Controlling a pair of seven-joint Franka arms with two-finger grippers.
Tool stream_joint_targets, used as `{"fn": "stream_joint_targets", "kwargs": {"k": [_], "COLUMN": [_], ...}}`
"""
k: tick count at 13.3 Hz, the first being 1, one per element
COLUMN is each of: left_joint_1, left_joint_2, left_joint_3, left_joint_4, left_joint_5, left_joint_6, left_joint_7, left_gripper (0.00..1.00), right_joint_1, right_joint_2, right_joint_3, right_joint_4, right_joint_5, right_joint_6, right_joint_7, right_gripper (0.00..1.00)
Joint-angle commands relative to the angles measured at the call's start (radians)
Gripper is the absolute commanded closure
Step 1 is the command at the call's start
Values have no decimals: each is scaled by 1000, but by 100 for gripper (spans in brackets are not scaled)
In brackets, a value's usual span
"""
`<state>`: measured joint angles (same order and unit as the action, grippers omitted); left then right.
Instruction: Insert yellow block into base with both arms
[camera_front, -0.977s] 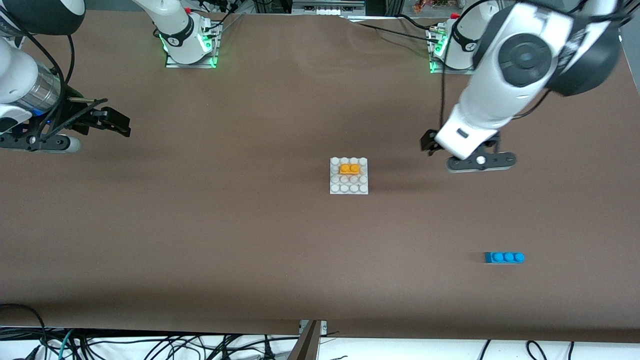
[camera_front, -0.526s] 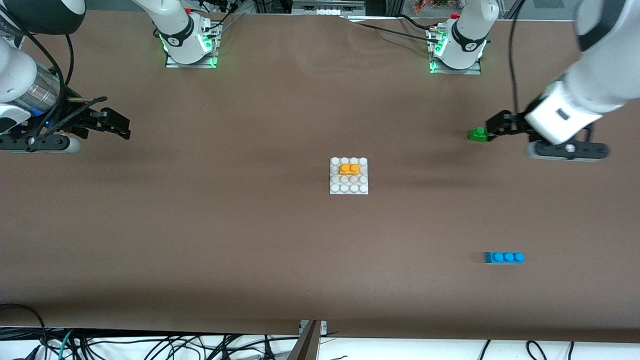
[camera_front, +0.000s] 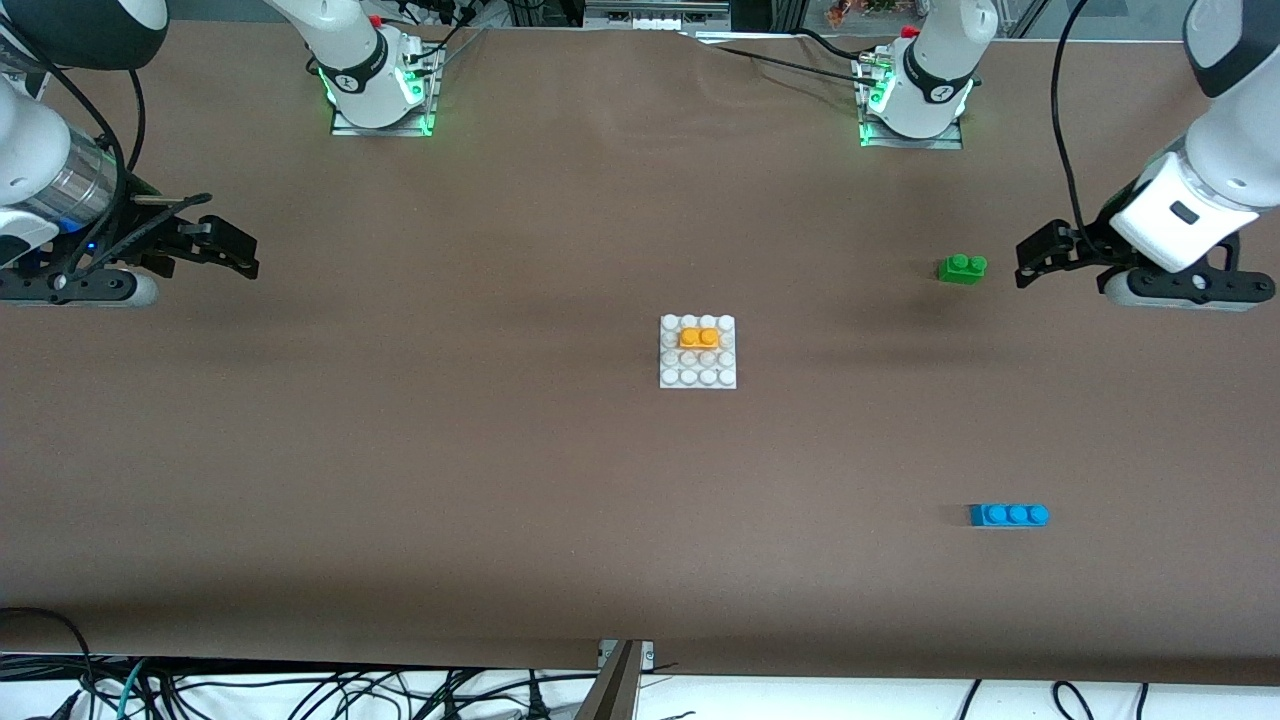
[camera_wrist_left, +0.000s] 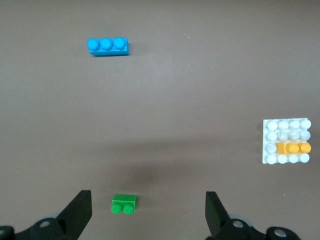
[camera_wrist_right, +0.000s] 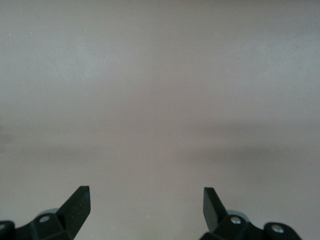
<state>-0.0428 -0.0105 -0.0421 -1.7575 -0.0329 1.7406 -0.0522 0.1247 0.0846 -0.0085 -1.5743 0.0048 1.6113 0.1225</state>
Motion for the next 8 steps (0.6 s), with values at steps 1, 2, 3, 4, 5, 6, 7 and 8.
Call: {"fn": "stream_joint_targets", "kwargs": {"k": [1,2,3,4,5,6,7,8], "left_joint_1": [-17,-14,-12,-12,-11,-9,-6,-6], "left_joint_2": [-32,-31,-29,-29,-26,-23,-23,-23], "left_joint_3": [18,18,18,19,19,19,19,18], "left_joint_4": [-31,-30,-25,-19,-5,-4,-4,-4], "left_joint_5": [25,25,25,25,25,25,25,25], "left_joint_6": [1,-9,-25,-44,-59,-62,-62,-62], "left_joint_7": [8,8,8,8,8,8,8,8], "left_gripper": [0,0,0,0,0,0,0,0], "right_joint_1": [-3,-3,-3,-3,-3,-5,-5,-4], "right_joint_2": [1,0,0,1,1,1,1,1], "right_joint_3": [-2,-2,-2,-2,-2,-2,-2,-2], "right_joint_4": [8,8,8,8,8,8,8,8], "right_joint_5": [12,12,12,12,12,12,12,12], "right_joint_6": [-11,-11,-13,-11,-13,-11,-11,-13], "right_joint_7": [-15,-15,-17,-15,-15,-15,-15,-17], "right_gripper": [0,0,0,0,0,0,0,0]}}
